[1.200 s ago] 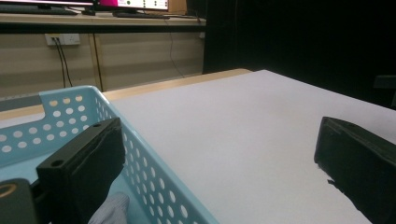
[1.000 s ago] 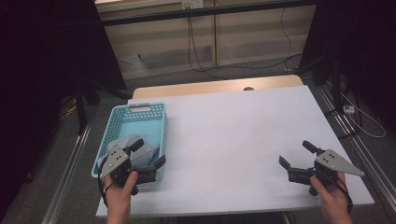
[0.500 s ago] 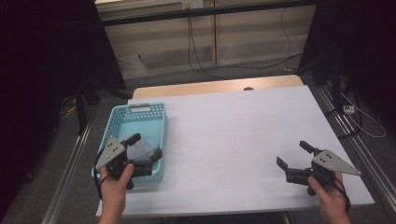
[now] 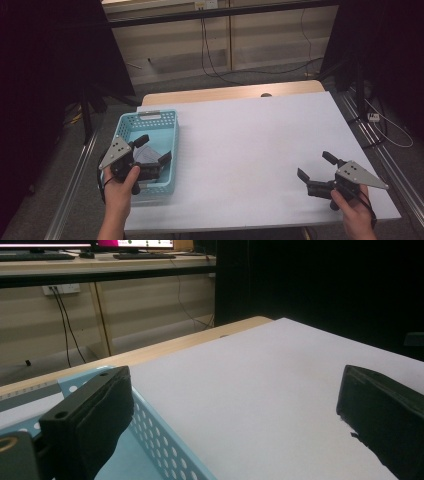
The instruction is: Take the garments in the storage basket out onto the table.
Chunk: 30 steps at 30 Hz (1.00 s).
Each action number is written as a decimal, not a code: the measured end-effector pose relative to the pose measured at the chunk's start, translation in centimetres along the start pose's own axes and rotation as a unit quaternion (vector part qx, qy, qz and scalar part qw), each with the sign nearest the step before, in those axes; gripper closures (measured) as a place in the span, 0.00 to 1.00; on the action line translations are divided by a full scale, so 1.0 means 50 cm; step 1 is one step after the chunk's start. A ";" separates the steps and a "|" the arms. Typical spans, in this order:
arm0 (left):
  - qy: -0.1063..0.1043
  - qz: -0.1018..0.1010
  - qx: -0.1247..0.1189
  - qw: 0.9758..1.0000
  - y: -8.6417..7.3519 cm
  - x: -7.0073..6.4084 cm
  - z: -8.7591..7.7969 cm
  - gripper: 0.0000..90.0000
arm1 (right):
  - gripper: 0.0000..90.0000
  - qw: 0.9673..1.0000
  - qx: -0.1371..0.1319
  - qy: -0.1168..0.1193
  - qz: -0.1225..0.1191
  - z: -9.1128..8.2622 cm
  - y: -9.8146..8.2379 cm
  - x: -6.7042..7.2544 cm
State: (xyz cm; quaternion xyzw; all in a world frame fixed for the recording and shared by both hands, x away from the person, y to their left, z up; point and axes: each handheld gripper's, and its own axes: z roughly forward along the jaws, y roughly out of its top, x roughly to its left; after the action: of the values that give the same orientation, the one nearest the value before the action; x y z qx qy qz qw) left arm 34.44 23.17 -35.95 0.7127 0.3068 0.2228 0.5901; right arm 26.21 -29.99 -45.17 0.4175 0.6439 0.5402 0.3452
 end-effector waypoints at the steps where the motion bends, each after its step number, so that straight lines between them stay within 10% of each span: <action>1: 0.002 0.001 0.003 1.000 0.002 0.002 0.001 0.02 | 0.00 1.000 0.003 -0.001 0.001 0.000 -0.001 0.000; 30: 0.011 0.019 0.047 0.999 0.046 0.046 0.017 0.02 | 0.00 1.000 -0.002 0.000 -0.003 -0.005 0.002 0.000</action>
State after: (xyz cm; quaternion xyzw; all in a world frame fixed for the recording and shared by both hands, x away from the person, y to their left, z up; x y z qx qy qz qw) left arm 37.04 23.93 -33.97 0.7427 0.3099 0.2268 0.5486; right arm 25.99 -30.09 -45.02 0.4150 0.6440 0.5406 0.3476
